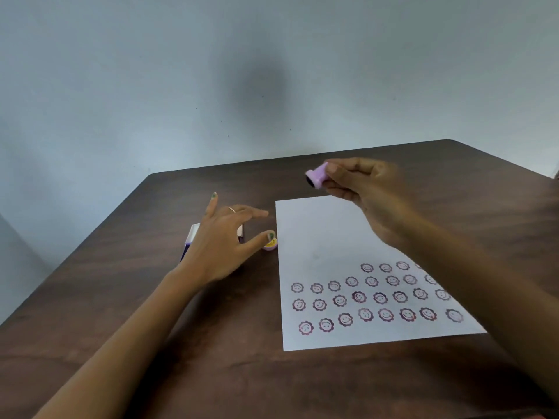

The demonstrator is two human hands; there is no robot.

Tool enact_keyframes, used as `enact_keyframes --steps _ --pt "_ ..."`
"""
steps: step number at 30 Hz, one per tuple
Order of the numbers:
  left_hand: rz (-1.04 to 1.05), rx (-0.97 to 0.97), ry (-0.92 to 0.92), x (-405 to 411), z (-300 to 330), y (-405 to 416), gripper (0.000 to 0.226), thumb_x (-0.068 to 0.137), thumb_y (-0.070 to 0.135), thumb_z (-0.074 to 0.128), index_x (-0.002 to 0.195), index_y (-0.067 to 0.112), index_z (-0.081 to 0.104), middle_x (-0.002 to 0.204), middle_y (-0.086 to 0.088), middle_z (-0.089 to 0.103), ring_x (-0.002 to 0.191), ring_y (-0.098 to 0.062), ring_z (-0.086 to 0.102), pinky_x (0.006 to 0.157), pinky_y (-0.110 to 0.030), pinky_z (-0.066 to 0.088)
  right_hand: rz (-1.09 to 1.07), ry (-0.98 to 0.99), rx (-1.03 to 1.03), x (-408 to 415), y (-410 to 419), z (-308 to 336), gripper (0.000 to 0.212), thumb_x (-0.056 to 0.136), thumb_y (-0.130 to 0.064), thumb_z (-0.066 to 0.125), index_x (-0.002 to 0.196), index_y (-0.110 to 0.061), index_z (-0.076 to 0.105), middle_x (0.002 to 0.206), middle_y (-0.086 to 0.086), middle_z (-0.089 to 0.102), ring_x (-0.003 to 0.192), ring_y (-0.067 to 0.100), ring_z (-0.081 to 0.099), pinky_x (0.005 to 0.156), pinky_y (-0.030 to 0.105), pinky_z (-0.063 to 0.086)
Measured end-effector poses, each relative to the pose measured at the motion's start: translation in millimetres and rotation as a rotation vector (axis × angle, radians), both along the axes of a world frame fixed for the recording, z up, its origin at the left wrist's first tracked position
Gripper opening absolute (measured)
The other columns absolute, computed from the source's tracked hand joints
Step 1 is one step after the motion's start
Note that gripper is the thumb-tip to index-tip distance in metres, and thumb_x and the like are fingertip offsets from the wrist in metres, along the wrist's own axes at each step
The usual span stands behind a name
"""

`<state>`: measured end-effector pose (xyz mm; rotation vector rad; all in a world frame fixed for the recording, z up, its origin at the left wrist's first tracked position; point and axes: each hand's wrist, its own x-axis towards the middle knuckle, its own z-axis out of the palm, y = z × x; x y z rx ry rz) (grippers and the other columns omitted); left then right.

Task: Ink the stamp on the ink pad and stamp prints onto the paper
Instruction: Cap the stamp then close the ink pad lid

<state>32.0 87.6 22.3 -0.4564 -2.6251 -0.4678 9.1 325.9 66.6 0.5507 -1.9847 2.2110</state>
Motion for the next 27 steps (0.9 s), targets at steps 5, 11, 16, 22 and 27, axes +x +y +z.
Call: enact_keyframes --steps 5,11,16,22,27 --pt "0.032 -0.045 -0.022 0 -2 -1 0.042 0.085 0.055 0.055 0.12 0.034 0.06 0.124 0.004 0.064 0.12 -0.011 0.051 0.116 -0.03 -0.012 -0.058 -0.006 0.019 -11 -22 -9 0.013 0.084 -0.016 0.064 0.09 -0.008 0.073 0.098 0.009 0.074 0.095 0.02 0.069 0.089 0.034 0.053" --pt "0.051 -0.124 -0.009 0 -9 5 0.033 0.087 0.056 0.051 0.114 0.039 0.061 0.121 0.014 0.065 0.121 -0.007 0.049 0.116 -0.033 0.002 -0.099 -0.039 0.054 -14 -13 -23 0.012 0.084 -0.019 0.064 0.087 -0.011 0.073 0.096 0.006 0.075 0.091 0.022 0.069 0.084 0.031 0.054" --pt "0.034 -0.141 -0.01 1 -9 7 0.026 0.089 0.05 0.052 0.11 0.041 0.063 0.118 0.017 0.063 0.113 -0.007 0.051 0.105 -0.028 0.011 -0.126 -0.053 0.042 -16 -12 -22 0.013 0.084 -0.018 0.065 0.088 -0.009 0.073 0.094 0.007 0.075 0.089 0.021 0.07 0.081 0.029 0.054" --pt "0.013 -0.118 0.007 1 -7 2 0.023 0.083 0.06 0.049 0.091 0.042 0.06 0.094 0.023 0.063 0.093 -0.001 0.049 0.094 -0.025 0.012 -0.129 -0.065 0.033 -14 -11 -21 0.012 0.084 -0.017 0.065 0.087 -0.009 0.073 0.09 0.004 0.076 0.084 0.017 0.07 0.083 0.03 0.055" --pt "-0.005 0.105 0.056 2 0 6 0.022 0.078 0.063 0.053 0.083 0.042 0.059 0.075 0.023 0.063 0.079 0.003 0.058 0.085 -0.029 0.026 -0.149 -0.081 0.051 -12 -11 -20 0.015 0.084 -0.019 0.064 0.09 -0.007 0.072 0.093 0.008 0.075 0.086 0.018 0.07 0.085 0.031 0.054"
